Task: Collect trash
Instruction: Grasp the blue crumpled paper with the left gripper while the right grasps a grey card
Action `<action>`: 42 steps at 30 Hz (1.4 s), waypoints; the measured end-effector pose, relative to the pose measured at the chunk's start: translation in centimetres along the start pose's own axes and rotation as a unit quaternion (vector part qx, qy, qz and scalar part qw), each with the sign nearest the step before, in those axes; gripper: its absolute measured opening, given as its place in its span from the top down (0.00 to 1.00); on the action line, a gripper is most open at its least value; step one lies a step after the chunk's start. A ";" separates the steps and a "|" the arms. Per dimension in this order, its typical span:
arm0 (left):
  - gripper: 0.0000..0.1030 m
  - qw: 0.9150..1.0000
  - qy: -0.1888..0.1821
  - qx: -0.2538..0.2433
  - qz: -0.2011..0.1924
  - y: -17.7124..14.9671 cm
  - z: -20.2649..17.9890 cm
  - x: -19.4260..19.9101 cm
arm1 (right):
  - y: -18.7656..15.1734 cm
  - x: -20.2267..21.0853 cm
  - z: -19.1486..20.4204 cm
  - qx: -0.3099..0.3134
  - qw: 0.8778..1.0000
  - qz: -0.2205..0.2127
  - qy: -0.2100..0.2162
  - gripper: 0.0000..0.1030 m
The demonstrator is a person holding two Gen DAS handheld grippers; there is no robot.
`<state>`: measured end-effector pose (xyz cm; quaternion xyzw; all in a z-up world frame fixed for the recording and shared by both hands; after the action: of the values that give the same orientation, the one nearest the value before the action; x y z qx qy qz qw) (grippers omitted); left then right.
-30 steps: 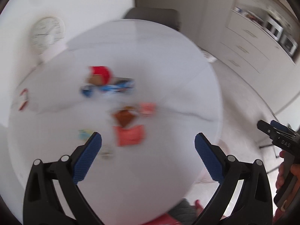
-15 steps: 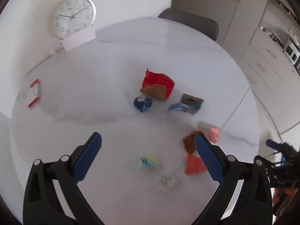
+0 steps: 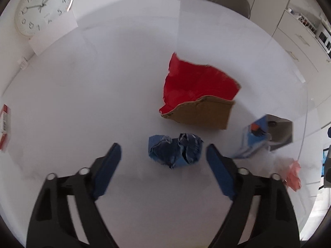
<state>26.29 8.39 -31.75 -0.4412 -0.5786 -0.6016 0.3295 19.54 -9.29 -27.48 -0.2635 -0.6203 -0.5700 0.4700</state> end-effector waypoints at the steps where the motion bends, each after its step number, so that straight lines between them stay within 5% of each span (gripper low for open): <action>1: 0.33 1.000 -0.004 0.004 0.003 0.0 0.0 -0.4 | 0.2 -0.4 0.0 0.004 1.000 0.002 0.003 0.06; 6: 0.60 1.000 -0.014 0.012 -0.001 0.2 -0.2 -1.0 | 1.9 -2.2 1.3 0.073 0.997 0.005 0.029 0.06; 13: 0.64 0.999 -0.030 0.040 -0.007 0.1 0.5 0.1 | 4.5 -5.5 3.9 0.209 0.977 0.004 0.040 0.06; 16: 0.64 0.998 -0.031 0.050 -0.010 0.2 1.1 1.3 | 4.8 -7.5 4.3 0.241 0.969 0.025 0.044 0.19; 19: 0.64 0.998 -0.031 0.061 -0.013 0.4 1.8 2.6 | 4.7 -8.7 4.5 0.254 0.965 0.043 0.053 0.42; 21: 0.64 0.997 -0.024 0.067 -0.016 0.3 2.3 3.7 | 4.7 -8.9 4.5 0.246 0.966 0.050 0.061 0.70; 22: 0.64 0.997 -0.018 0.067 -0.018 0.2 2.5 4.1 | 4.7 -8.6 4.4 0.240 0.968 0.049 0.063 0.75; 28: 0.64 0.997 -0.010 0.067 -0.042 0.4 1.2 9.1 | 4.3 -3.6 3.1 0.175 0.982 0.002 0.065 0.77; 34: 0.64 0.996 -0.035 0.047 -0.066 -0.4 -4.4 15.5 | 1.4 5.4 -0.1 0.089 0.993 -0.058 0.050 0.77; 42: 0.64 0.994 -0.088 -0.020 -0.065 -4.6 -16.3 21.5 | -9.4 15.9 -5.2 -0.004 0.996 -0.086 -0.005 0.76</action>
<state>11.22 -4.76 -13.04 -0.4605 -0.6205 -0.5920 0.2290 6.19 -19.62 -18.21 -0.2138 -0.6409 -0.6096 0.4147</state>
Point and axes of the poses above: each gripper's, at about its wrist camera, not at the fingertips, and x roughly against the way its jaws point, z to its left, y to its top, the point moved 8 cm from there along -x, roughly the way its jaws point, and after that the axes turned 8 degrees about x, right-handed, at the moved point
